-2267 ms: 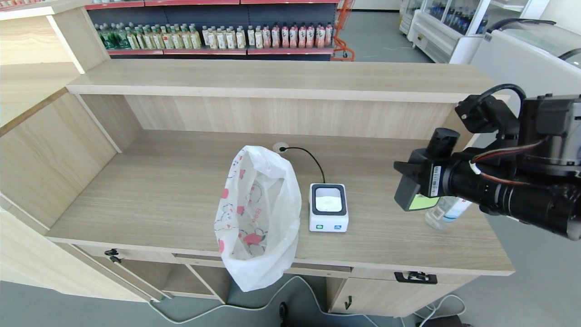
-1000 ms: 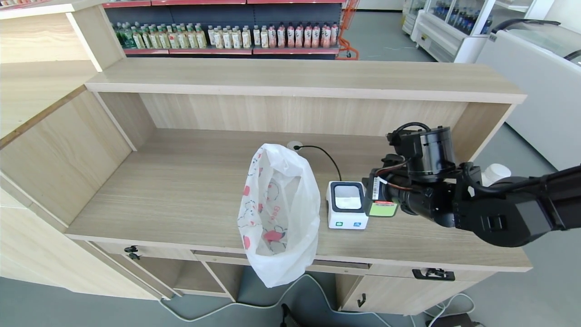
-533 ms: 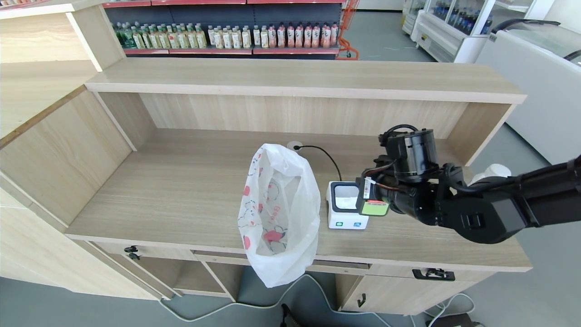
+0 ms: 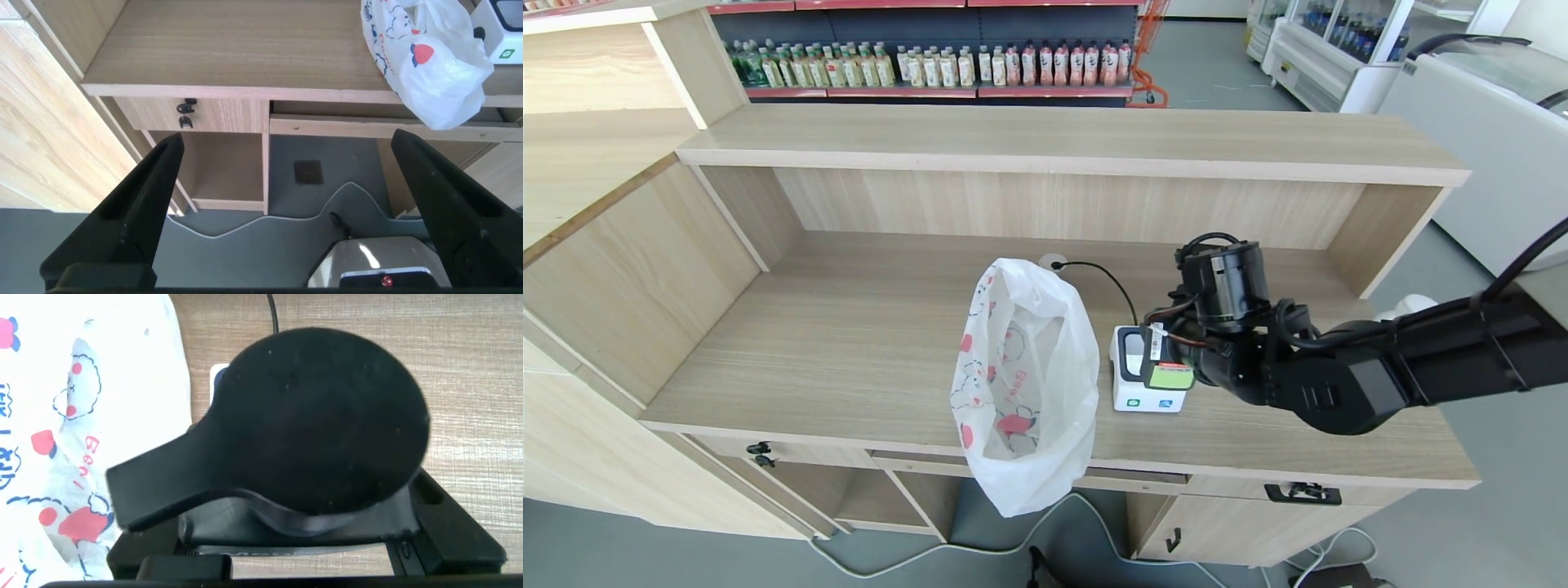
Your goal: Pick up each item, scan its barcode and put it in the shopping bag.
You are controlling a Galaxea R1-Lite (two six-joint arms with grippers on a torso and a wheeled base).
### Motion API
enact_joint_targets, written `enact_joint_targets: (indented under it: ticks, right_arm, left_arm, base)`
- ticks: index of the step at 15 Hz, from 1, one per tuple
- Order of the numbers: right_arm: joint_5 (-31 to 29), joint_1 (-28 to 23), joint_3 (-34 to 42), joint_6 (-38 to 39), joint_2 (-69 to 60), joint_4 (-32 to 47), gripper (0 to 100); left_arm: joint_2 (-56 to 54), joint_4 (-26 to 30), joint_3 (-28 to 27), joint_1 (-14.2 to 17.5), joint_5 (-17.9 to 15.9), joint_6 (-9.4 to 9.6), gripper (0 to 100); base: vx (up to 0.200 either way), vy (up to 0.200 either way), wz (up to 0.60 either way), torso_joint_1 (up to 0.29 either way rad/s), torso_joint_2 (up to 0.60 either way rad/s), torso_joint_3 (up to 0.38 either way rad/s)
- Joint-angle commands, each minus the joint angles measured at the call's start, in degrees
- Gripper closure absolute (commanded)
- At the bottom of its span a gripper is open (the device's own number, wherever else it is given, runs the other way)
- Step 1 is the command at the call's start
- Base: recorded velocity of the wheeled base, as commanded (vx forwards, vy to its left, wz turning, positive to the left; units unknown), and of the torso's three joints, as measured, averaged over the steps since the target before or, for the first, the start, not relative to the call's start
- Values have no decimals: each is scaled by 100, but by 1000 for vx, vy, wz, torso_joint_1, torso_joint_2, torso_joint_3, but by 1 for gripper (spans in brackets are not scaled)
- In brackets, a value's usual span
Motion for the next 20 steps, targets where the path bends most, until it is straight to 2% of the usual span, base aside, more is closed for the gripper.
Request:
enact_joint_targets:
  ticks: [1,8,13,20]
  right_arm:
    - [-8,2,-105,2,183,-1,100]
    - [-113,28,-202,19,402,-10,100]
    - [-113,28,-606,19,657,-1,100]
    - [-113,28,-606,19,710,-1,100]
  left_arm:
    - [-2,0,0,0,0,0,0]
    - [-2,0,0,0,0,0,0]
    - [-2,-9,0,0,0,-9,0]
    - [-2,-9,0,0,0,0,0]
  base:
    - [0,0,0,0,0,0]
    - [0,0,0,0,0,0]
    - [0,0,0,0,0,0]
    - [0,0,0,0,0,0]
